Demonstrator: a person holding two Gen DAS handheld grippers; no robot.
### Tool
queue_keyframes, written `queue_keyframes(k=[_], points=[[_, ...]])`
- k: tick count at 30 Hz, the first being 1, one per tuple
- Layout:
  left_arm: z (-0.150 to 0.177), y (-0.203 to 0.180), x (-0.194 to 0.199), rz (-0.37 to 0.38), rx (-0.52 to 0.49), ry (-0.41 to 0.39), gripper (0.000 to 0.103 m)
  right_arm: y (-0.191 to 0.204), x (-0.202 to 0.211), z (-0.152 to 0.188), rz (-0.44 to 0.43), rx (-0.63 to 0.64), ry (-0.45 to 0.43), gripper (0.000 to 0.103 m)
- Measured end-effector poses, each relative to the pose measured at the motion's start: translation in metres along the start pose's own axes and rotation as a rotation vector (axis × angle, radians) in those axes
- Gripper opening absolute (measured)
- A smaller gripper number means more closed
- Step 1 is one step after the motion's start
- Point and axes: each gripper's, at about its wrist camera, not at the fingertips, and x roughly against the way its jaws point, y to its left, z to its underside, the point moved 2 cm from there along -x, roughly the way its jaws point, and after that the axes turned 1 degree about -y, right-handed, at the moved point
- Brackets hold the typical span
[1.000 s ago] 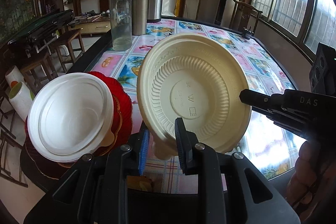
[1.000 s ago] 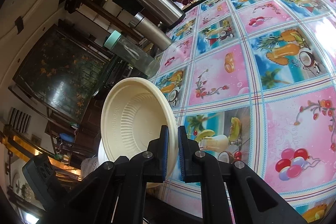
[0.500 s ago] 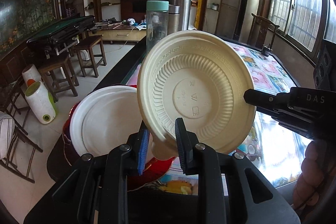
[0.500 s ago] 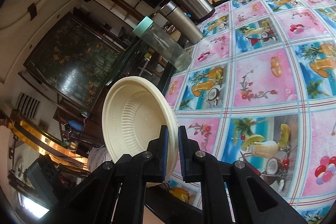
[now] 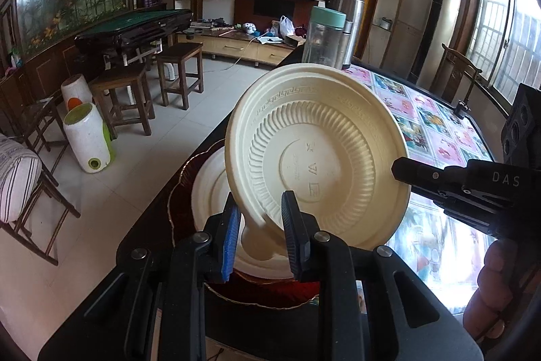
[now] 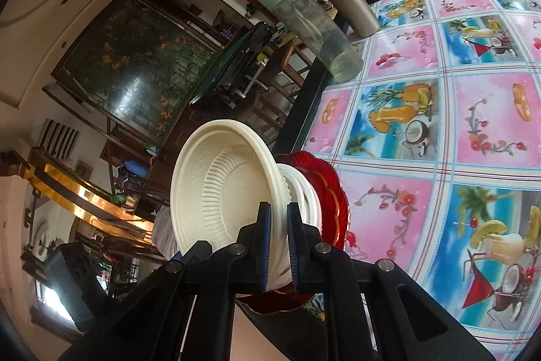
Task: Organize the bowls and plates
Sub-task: 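Lower the beige bowl into the white bowls on the red plate stack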
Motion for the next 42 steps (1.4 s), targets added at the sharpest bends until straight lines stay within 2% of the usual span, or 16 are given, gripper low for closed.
queue_keyframes(k=[7,11,21,28,34,38,42], points=[[0.001,0.020,0.010,0.022,0.059,0.022,0.022,0.015,-0.013,0.011,-0.040,0.011,0.058,0.011],[0.002,0.017,0.011,0.022,0.043,0.028,0.022,0.016,-0.012,0.014,-0.045,0.012,0.060,0.011],[0.008,0.019,-0.010,0.046,0.054,0.106,0.022,0.000,-0.022,0.013,-0.003,-0.042,0.108,0.011],[0.005,0.023,-0.014,0.062,0.068,0.146,0.022,0.005,-0.029,0.009,0.055,-0.023,0.151,0.011],[-0.002,0.025,-0.021,0.111,0.042,0.214,0.023,0.005,-0.037,0.001,0.093,-0.028,0.208,0.012],[-0.005,0.029,-0.030,0.125,0.039,0.259,0.023,0.000,-0.044,-0.001,0.082,-0.063,0.243,0.014],[-0.003,0.029,-0.034,0.104,0.037,0.262,0.023,0.000,-0.047,0.002,0.067,-0.077,0.237,0.014]])
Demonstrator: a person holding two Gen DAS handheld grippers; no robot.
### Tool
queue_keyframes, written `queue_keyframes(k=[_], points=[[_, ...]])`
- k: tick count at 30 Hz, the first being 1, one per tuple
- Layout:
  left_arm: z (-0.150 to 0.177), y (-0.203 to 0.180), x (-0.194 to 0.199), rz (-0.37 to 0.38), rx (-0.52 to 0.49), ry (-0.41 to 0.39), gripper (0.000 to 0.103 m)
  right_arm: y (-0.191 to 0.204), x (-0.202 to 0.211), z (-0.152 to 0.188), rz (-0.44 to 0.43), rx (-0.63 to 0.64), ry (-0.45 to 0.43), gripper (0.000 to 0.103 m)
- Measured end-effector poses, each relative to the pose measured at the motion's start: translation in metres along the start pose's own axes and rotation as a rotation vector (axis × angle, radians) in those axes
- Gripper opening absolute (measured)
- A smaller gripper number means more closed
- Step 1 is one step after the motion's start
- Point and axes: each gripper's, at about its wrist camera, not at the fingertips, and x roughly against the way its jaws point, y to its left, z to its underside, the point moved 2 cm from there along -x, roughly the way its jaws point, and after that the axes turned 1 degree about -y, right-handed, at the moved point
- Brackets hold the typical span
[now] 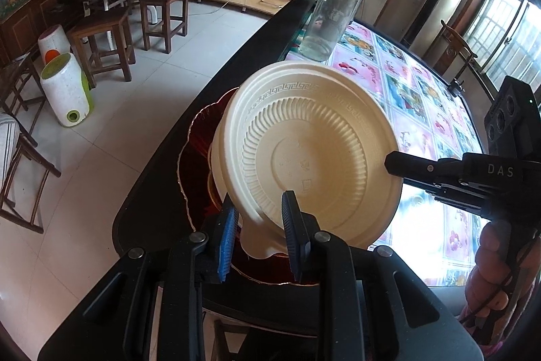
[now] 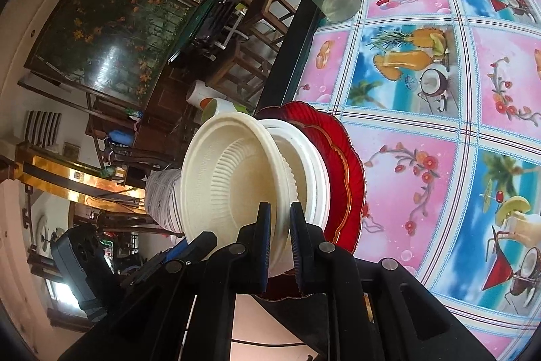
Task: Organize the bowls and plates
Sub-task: 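Lower the beige bowl into the white bowls on the red plate stack, then press the beige bowl down into the stack with the right gripper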
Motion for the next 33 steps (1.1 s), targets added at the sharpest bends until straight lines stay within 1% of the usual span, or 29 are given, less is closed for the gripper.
queue_keyframes(k=[5,12,18,30,32,33], points=[[0.004,-0.002,-0.006,-0.058,-0.021,-0.003,0.023,0.002,-0.004,0.001,0.005,0.012,-0.006,0.014],[0.007,-0.014,-0.008,-0.150,-0.087,-0.038,0.024,-0.005,-0.008,0.000,0.009,-0.008,0.006,0.014],[0.010,-0.016,-0.008,-0.222,-0.129,-0.069,0.025,-0.005,-0.010,0.000,0.016,-0.003,0.005,0.014],[0.009,-0.020,-0.010,-0.285,-0.174,-0.077,0.025,-0.007,-0.018,-0.002,0.028,-0.021,0.015,0.014],[0.010,-0.020,-0.010,-0.299,-0.180,-0.079,0.026,-0.007,-0.019,-0.002,0.028,-0.023,0.014,0.014],[0.010,-0.021,-0.009,-0.311,-0.185,-0.085,0.029,-0.007,-0.019,-0.002,0.030,-0.021,0.012,0.014]])
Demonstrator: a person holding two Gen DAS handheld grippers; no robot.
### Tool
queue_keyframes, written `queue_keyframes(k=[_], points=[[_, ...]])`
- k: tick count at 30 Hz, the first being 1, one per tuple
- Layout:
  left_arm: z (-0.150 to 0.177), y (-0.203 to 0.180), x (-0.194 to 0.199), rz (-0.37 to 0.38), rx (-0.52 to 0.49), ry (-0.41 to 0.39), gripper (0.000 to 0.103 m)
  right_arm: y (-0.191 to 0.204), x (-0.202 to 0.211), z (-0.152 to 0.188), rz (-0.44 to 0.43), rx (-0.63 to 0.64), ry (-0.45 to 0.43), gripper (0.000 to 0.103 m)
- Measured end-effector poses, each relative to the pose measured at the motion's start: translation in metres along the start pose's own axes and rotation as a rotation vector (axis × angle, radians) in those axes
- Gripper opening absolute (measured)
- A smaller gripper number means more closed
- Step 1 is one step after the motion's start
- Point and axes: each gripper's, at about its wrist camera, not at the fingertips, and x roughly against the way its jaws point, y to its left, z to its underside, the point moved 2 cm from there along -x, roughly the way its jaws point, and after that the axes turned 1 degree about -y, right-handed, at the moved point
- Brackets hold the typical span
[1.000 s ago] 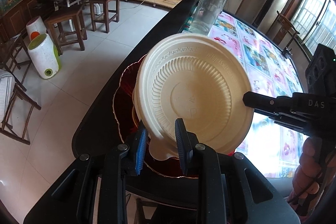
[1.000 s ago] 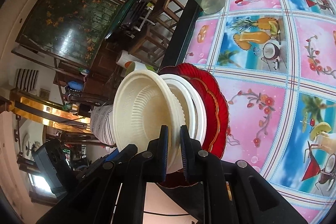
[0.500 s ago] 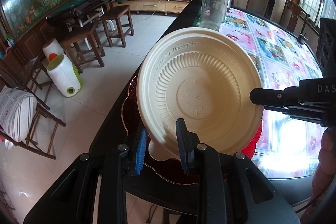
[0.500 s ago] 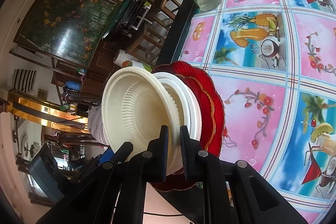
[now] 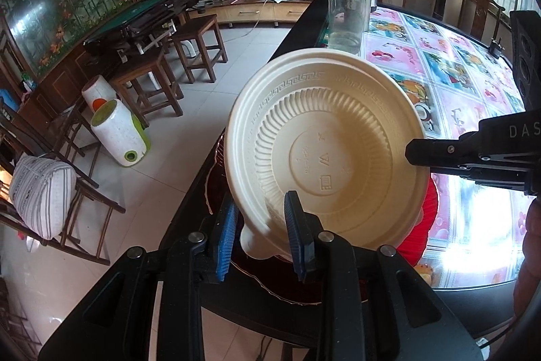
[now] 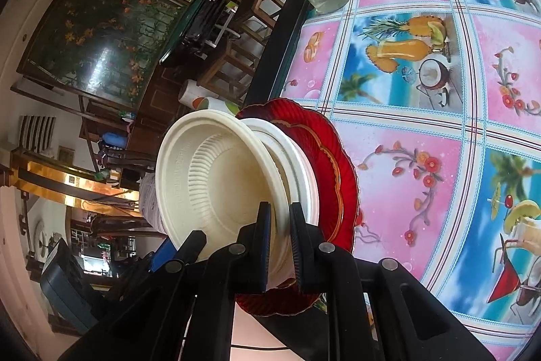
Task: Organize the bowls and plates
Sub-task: 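Press the beige bowl down into the stack with the right gripper, then open the right gripper and withdraw it from the stack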
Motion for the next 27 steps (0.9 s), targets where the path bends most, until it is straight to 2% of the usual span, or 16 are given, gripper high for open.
queue_keyframes(k=[4,9,20,22,24,25,27], points=[[0.000,0.000,0.004,-0.048,-0.014,-0.024,0.041,0.000,0.001,0.000,0.008,0.005,-0.004,0.014],[-0.001,0.002,0.008,-0.102,-0.028,-0.047,0.045,-0.001,0.000,-0.001,0.007,-0.002,-0.005,0.014],[-0.001,0.002,0.009,-0.153,-0.043,-0.060,0.054,-0.001,-0.002,0.000,0.011,0.004,-0.011,0.012],[-0.001,0.002,0.011,-0.168,-0.044,-0.070,0.058,0.000,-0.001,0.001,-0.004,0.013,-0.009,0.019],[0.000,0.004,0.013,-0.180,-0.041,-0.082,0.062,0.003,0.002,0.003,-0.037,0.024,-0.013,0.038],[0.000,0.005,0.014,-0.186,-0.038,-0.088,0.064,0.006,0.005,0.004,-0.045,0.039,-0.022,0.042],[0.000,0.006,0.017,-0.197,-0.030,-0.100,0.065,0.012,0.011,0.007,-0.029,0.083,-0.046,0.057]])
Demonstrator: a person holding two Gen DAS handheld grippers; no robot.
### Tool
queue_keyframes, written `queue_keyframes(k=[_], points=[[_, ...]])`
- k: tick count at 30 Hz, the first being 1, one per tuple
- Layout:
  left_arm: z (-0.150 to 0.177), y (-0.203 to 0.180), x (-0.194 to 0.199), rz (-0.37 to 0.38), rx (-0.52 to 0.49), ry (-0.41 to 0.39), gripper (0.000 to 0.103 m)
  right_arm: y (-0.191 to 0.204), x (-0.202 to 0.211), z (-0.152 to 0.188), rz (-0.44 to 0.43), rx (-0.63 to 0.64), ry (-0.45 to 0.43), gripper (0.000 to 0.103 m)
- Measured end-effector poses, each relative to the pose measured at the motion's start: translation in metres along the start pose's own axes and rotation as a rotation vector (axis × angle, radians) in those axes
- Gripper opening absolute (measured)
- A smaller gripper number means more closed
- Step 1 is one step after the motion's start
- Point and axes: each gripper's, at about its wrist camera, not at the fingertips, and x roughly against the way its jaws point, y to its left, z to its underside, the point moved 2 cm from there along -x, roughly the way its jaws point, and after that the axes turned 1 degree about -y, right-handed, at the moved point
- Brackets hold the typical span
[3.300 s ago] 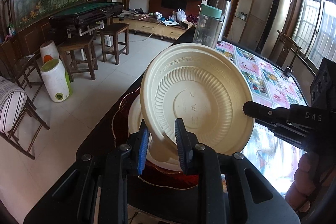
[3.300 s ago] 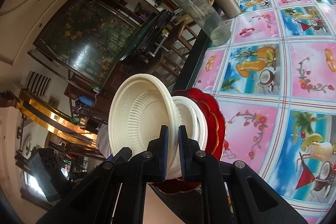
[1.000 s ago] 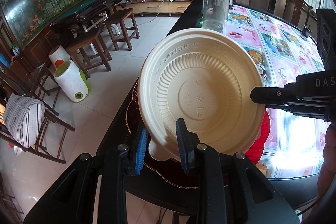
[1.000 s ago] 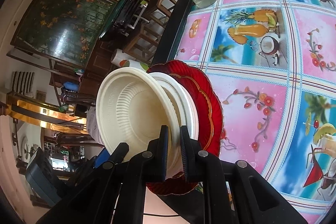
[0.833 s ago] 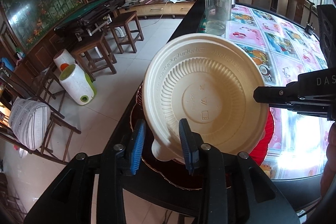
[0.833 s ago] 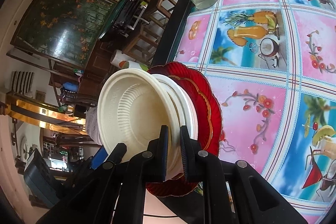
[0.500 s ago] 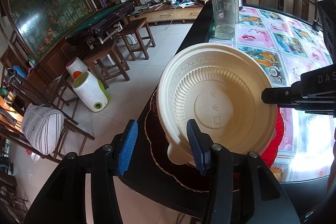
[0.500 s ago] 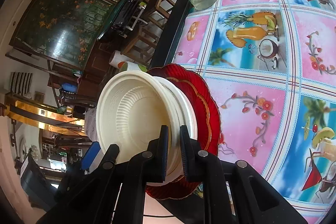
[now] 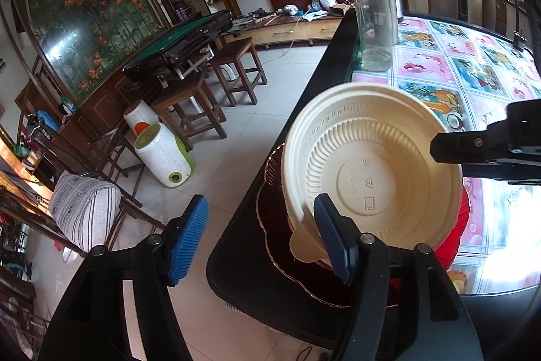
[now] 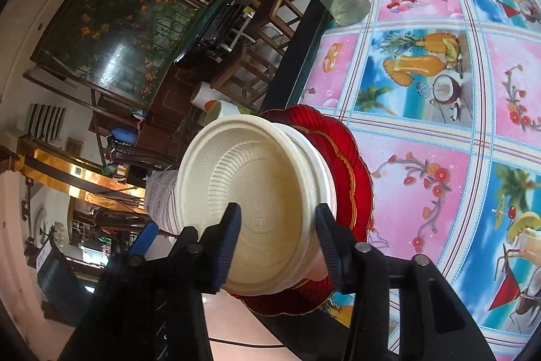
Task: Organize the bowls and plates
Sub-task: 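Open the right gripper and withdraw it from the stack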
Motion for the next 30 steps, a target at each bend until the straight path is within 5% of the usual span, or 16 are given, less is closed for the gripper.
queue_keyframes(k=[16,30], points=[[0.000,0.031,0.032,-0.084,0.181,-0.190,0.081,-0.001,0.095,0.040,-0.008,0.310,-0.444,0.070],[0.005,0.032,0.060,-0.025,0.234,-0.276,0.083,0.012,0.107,0.076,-0.023,0.432,-0.515,0.071]])
